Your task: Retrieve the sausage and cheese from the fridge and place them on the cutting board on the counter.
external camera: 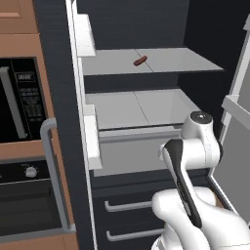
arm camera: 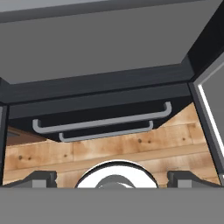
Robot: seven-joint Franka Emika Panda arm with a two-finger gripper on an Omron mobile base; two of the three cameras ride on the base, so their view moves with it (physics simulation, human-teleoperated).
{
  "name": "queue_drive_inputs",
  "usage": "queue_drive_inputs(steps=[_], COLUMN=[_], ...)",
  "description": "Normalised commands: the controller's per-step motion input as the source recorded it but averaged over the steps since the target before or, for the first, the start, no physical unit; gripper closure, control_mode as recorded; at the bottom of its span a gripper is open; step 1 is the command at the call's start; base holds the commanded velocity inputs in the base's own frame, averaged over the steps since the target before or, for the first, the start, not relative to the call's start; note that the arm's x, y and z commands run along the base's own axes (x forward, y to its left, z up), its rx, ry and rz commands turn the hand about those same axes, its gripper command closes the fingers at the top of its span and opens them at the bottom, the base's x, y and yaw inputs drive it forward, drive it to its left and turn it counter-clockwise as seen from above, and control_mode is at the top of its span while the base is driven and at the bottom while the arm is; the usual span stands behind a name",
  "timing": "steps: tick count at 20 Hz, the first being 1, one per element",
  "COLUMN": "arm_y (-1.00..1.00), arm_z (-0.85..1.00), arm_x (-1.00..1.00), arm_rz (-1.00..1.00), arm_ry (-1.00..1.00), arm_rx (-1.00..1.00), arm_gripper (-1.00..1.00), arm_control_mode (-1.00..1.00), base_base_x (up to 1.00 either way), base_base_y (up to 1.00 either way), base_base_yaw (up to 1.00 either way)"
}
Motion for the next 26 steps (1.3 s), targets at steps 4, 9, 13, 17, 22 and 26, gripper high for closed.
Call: queue_drive_inputs(steps=[4,9,13,17,22,26], arm_y=[0.03,0.14,0.17,0.05,0.02,0.02], arm_z=[0.59,0.99,0.94,0.72,0.87,1.0], arm_x=[-0.34,-0.07,0.0,0.03,0.01,0.0], arm_rz=[0.01,0.01,0.0,0.04,0.17,0.07], arm_ry=[-0.28,-0.23,-0.32,-0.45,-0.22,-0.08], arm_rx=[0.0,0.0,-0.03,-0.03,-0.02,-0.02], arm_gripper=[-1.0,-1.0,-1.0,-1.0,-1.0,-1.0], arm_control_mode=[-1.0,-1.0,-1.0,-1.0,-1.0,-1.0], base_base_x=[0.0,0.0,0.0,0.0,0.0,0.0], base_base_y=[0.0,0.0,0.0,0.0,0.0,0.0], base_base_yaw=[0.0,0.0,0.0,0.0,0.0,0.0])
